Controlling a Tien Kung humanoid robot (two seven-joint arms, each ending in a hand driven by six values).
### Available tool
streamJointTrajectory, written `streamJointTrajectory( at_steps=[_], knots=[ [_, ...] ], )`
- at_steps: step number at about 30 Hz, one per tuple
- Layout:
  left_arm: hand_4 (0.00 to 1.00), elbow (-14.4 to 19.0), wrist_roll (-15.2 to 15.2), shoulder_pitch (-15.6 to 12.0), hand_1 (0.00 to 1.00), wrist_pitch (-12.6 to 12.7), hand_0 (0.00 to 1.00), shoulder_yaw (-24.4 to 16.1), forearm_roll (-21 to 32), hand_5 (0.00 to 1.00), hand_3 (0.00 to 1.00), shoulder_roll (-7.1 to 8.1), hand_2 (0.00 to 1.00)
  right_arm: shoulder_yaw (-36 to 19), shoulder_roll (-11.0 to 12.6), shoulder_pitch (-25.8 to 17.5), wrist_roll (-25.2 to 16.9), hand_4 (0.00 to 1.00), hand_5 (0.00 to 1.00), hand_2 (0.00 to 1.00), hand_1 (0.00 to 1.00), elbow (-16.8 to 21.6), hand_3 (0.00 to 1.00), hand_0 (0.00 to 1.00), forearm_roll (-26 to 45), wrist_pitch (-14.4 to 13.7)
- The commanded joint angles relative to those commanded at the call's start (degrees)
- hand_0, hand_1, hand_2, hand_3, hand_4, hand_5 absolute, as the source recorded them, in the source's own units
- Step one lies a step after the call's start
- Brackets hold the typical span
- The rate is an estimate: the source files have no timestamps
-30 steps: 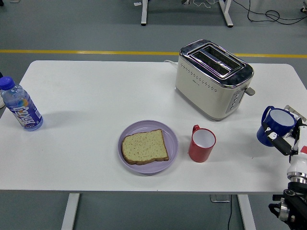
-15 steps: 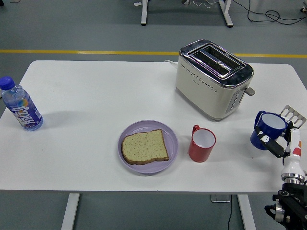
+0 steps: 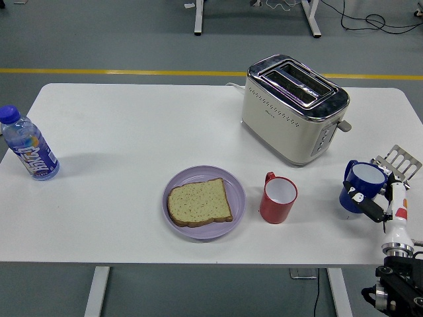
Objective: Pick up the cup,pour liquid into bread,place the cup on the desk
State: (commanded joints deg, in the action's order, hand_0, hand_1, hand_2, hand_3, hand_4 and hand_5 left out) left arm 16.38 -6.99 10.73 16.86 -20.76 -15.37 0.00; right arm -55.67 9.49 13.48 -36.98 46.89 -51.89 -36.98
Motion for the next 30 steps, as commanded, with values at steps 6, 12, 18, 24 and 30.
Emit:
streamJointTrajectory(
  at_steps=[6,12,18,24,30],
  knots=[
    [0.251,0.0,0.0,0.0,0.683,0.0,0.679,-0.1,-0.1,0.998,0.542,0.00,0.698,0.6,0.0,0.0,0.0,0.675,0.107,0.432,0.270,-0.4,0.447,0.296,0.4,0.0],
    [0.251,0.0,-0.3,0.0,0.683,0.0,0.679,-0.4,-0.7,0.998,0.542,0.00,0.698,1.8,0.0,0.1,0.0,0.676,0.111,0.431,0.270,0.0,0.446,0.295,0.2,0.0],
    [0.251,0.0,-0.5,-0.2,0.683,-0.1,0.679,-0.8,-1.4,0.998,0.542,0.00,0.698,3.5,-0.1,0.4,0.0,0.675,0.114,0.432,0.270,-0.1,0.446,0.295,0.4,0.0],
    [0.251,0.0,-0.7,-0.3,0.683,-0.1,0.679,-1.1,-1.9,0.998,0.542,0.00,0.698,5.5,-0.2,1.0,0.0,0.675,0.116,0.432,0.270,-0.4,0.446,0.294,0.7,0.0],
    [0.251,0.1,-0.7,-0.4,0.683,-0.1,0.679,-1.2,-2.1,0.998,0.542,0.00,0.698,6.8,-0.3,1.9,0.0,0.674,0.116,0.432,0.270,-1.1,0.446,0.295,1.0,0.0]
  ],
)
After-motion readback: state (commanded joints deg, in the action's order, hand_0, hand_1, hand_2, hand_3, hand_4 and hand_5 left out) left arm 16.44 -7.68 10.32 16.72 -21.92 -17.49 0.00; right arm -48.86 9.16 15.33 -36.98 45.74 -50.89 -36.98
